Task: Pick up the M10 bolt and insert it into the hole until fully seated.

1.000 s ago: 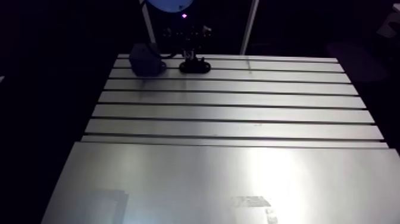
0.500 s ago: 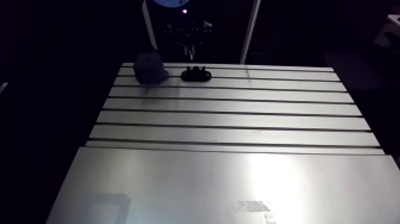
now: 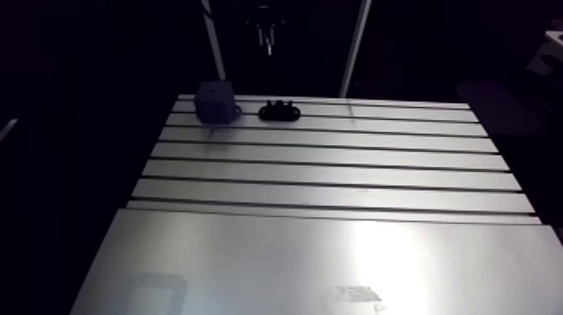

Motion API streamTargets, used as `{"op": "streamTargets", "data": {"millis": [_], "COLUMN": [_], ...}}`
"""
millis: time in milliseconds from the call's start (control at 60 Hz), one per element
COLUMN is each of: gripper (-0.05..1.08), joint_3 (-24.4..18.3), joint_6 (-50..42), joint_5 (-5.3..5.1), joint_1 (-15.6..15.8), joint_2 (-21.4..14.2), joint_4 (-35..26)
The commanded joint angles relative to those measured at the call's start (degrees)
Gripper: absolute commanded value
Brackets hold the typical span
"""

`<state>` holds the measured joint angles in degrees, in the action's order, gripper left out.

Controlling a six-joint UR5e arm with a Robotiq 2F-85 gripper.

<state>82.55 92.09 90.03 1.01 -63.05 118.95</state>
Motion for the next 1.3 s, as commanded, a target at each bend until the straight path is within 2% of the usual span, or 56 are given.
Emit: {"op": "streamTargets", "data": {"millis": [17, 83, 350, 650, 750, 833, 1300], "gripper": [1.08, 1.08, 1.08, 1.08, 1.08, 1.08, 1.08], "joint_3": [-12.4, -15.5, -19.3, -19.0, -18.8, -18.9, -19.2], "joint_6": [-0.1, 0.1, 0.4, 0.5, 0.5, 0.1, 0.0], "joint_5": [-0.25, -0.34, -0.42, -0.16, -0.48, -0.42, -0.25], "joint_1": [3.3, 4.8, 6.3, 7.0, 7.7, 8.4, 10.0], "joint_2": [2.4, 4.0, 6.0, 6.1, 6.4, 8.0, 10.5], "joint_4": [-18.7, -22.6, -27.9, -28.7, -28.5, -28.1, -26.4]}}
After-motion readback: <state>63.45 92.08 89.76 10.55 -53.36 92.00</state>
